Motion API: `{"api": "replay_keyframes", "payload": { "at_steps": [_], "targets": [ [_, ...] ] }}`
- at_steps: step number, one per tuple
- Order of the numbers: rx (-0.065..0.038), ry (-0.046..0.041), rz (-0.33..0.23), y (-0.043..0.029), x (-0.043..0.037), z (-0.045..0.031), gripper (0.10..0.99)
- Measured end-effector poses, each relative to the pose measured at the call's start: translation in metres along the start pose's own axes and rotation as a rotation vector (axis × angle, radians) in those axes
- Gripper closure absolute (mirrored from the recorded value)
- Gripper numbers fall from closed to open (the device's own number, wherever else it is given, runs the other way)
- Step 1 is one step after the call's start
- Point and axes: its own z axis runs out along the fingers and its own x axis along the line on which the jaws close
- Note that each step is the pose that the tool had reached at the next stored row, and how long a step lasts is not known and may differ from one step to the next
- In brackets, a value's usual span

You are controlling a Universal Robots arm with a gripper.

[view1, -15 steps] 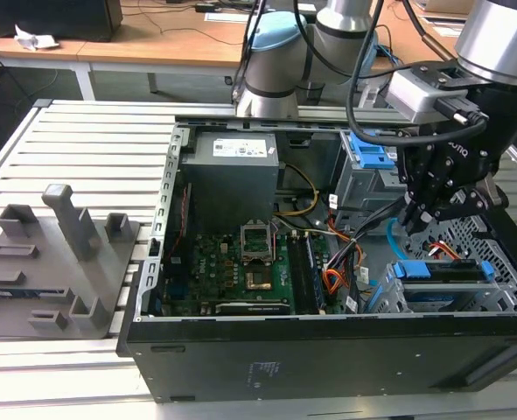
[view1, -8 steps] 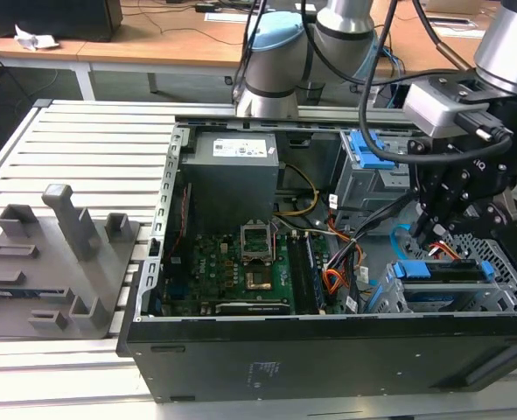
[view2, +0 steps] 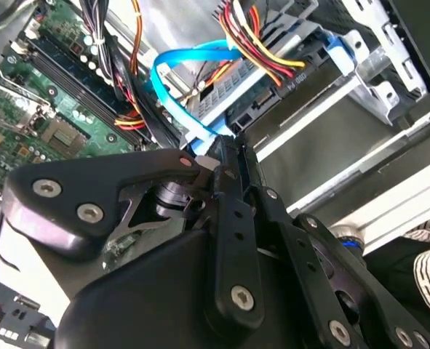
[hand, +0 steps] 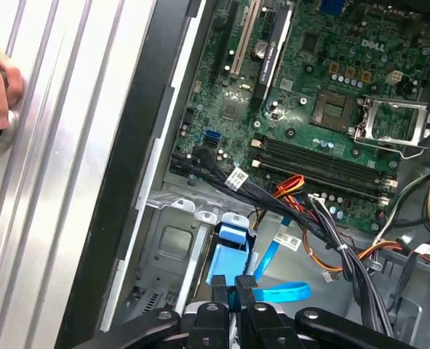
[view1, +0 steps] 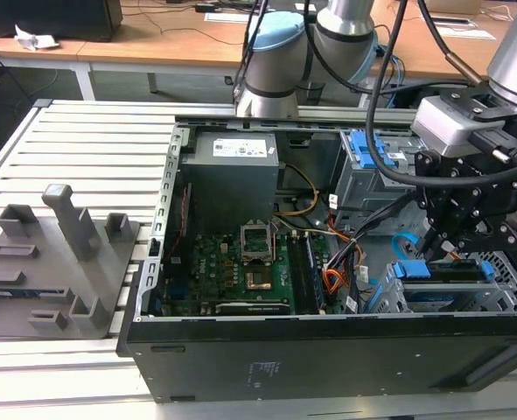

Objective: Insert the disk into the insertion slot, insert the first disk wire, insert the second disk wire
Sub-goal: 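Insert the second disk wire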

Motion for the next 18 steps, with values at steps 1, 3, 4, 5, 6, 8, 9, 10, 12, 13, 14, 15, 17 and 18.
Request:
{"api": "replay_keyframes", "payload": {
  "at_steps": [1,3,4,5,6,8,9,10,12,13,14,15,17,18],
  "targets": [
    [0.000,0.0000,0.000,0.0000,0.0000,0.0000,0.925],
    [-0.002,-0.0018,0.050,0.0000,0.0001,0.0001,0.925],
    [-0.003,-0.0027,0.073,0.0000,0.0001,0.0002,0.925],
    [-0.004,-0.0033,0.089,0.0000,0.0001,0.0003,0.925],
    [-0.005,-0.0042,0.115,0.0000,0.0001,0.0003,0.925],
    [-0.007,-0.0057,0.153,0.0000,0.0001,0.0004,0.925],
    [-0.008,-0.0065,0.178,0.0000,0.0001,0.0005,0.925],
    [-0.008,-0.0067,0.178,0.0000,0.0000,0.0005,0.925],
    [-0.009,-0.0068,0.178,-0.0039,0.0012,0.0005,0.925],
    [-0.011,-0.0074,0.178,-0.0075,0.0020,0.0012,0.925],
    [-0.013,-0.0078,0.178,-0.0107,0.0028,0.0032,0.925],
    [-0.014,-0.0078,0.178,-0.0127,0.0033,0.0048,0.925],
    [-0.016,-0.0084,0.178,-0.0197,0.0041,0.0092,0.925],
    [-0.016,-0.0084,0.178,-0.0221,0.0034,0.0095,0.925]
  ]
}}
